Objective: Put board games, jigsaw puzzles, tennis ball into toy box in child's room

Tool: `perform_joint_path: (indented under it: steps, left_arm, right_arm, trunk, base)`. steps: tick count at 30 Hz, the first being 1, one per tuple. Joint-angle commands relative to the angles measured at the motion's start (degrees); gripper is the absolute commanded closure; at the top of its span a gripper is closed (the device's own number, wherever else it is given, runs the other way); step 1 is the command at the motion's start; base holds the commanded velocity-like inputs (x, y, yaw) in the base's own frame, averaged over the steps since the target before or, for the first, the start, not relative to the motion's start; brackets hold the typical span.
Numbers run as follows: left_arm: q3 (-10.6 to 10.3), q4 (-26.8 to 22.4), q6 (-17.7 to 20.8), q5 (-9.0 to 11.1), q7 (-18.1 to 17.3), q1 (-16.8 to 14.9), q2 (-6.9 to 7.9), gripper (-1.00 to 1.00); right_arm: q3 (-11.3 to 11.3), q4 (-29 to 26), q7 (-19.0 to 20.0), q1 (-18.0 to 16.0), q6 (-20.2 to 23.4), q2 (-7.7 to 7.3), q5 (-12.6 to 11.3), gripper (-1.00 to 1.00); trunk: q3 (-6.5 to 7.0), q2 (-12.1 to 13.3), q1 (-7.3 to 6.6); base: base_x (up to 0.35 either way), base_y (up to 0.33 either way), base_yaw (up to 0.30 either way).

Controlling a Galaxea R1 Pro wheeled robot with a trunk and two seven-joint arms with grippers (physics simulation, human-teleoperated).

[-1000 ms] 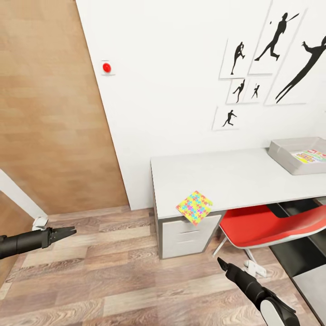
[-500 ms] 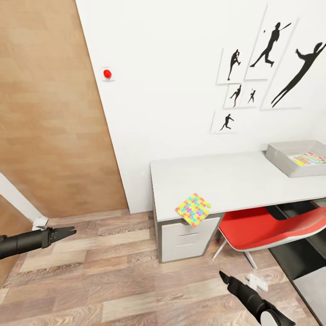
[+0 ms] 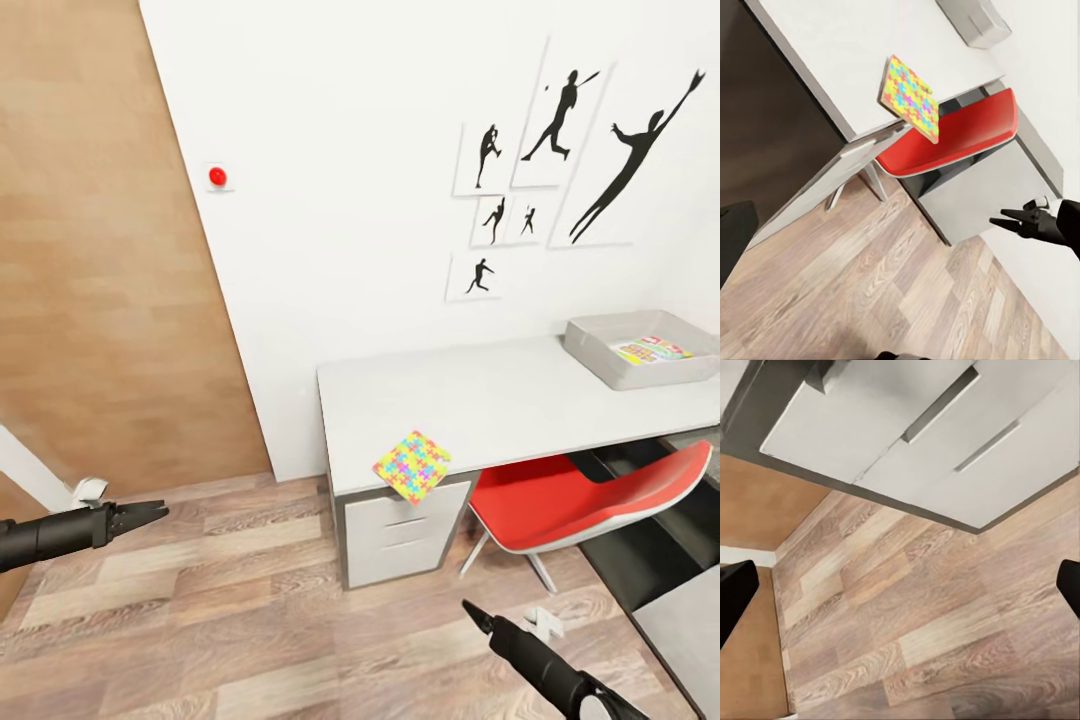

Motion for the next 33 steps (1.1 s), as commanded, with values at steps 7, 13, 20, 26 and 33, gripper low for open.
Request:
perform_joint_path:
  steps: [7, 13, 20, 26, 33]
  left_arm:
    - [0.06, -0.01, 0.62, 0.03, -0.18, -0.03, 0.02, -1.0]
    - [0.07, -0.01, 0.63, 0.03, -0.24, -0.03, 0.02, -1.0]
    - [0.09, -0.01, 0.63, 0.03, -0.27, -0.03, 0.04, -1.0]
    - [0.09, -0.01, 0.55, 0.03, -0.34, -0.03, 0.09, -1.0]
    - [0.09, -0.01, 0.15, 0.03, -0.41, -0.03, 0.08, -1.0]
  right_arm:
    - [-0.09, -0.13, 1.68, -0.13, 0.66, -0.01, -0.73, -1.0]
    - [-0.09, -0.21, 1.89, -0.14, 0.61, -0.03, -0.77, -1.0]
    - [-0.04, -0.23, 2.06, -0.13, 0.51, 0.04, -0.33, -1.0]
    - [-0.01, -0.17, 2.25, -0.13, 0.41, 0.04, -0.21, -1.0]
    - [0.08, -0.15, 3.06, -0.13, 0.27, 0.04, -0.18, -1.0]
  trunk:
    - [0.38, -0.11, 0.04]
    - [0.45, -0.11, 0.04]
    - [0.7, -0.11, 0.04]
    - [1.0, -0.11, 0.04]
    - [1.38, -0.11, 0.04]
  base:
    - [0.0, 0.0, -0.054]
    - [0.0, 0.0, -0.013]
    - [0.0, 0.011, -0.197]
    - [0.0, 0.091, -0.251]
    - [0.0, 0.013, -0.255]
